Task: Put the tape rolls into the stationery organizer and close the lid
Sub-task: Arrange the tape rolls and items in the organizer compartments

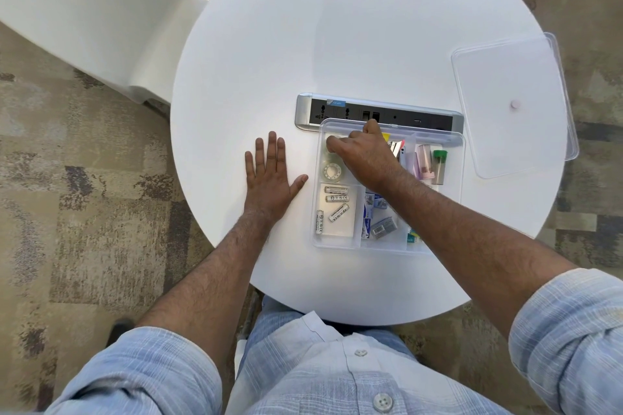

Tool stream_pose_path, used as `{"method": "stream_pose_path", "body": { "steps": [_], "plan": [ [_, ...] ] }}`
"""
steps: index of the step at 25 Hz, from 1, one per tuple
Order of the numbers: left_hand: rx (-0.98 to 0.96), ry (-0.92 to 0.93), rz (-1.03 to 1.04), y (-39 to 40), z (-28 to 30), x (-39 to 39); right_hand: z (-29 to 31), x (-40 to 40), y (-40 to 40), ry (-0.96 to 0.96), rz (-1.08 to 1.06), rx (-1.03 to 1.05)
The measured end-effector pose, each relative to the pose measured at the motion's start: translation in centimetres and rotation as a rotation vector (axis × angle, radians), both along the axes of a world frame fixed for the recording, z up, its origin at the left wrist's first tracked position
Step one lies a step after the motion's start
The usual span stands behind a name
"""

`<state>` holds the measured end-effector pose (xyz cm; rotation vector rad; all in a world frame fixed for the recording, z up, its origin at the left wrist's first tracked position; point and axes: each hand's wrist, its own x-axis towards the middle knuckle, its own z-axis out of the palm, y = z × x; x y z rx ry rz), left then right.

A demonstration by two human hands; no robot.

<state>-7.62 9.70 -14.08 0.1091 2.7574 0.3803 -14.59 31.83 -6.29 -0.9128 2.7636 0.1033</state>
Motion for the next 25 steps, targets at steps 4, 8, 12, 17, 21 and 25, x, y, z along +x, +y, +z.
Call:
{"method": "stream_pose_path", "body": {
  "steps": [4,8,12,17,21,25],
  "plan": [
    [0.001,-0.001,-0.001,0.0,0.0,0.0,0.1,0.3,0.2,0.027,-0.008,-0.040],
    [0.008,-0.019,0.000,0.0,0.2,0.0,0.5,0.6,0.5,0.076,-0.027,-0.065],
    [0.021,-0.057,-0.005,0.0,0.6,-0.1,1.6,1.5,1.2,0.115,-0.071,-0.187],
    [0.028,-0.144,-0.009,0.0,2.0,-0.5,3.1,4.3,2.4,0.082,-0.231,-0.311],
    [0.029,-0.196,-0.017,-0.3,3.9,-1.3,3.7,6.4,3.3,0.054,-0.418,-0.391],
    [0.139,-0.136,0.036,0.1,6.6,-2.4,3.7,8.2,5.4,0.028,-0.582,-0.497]
  ]
}}
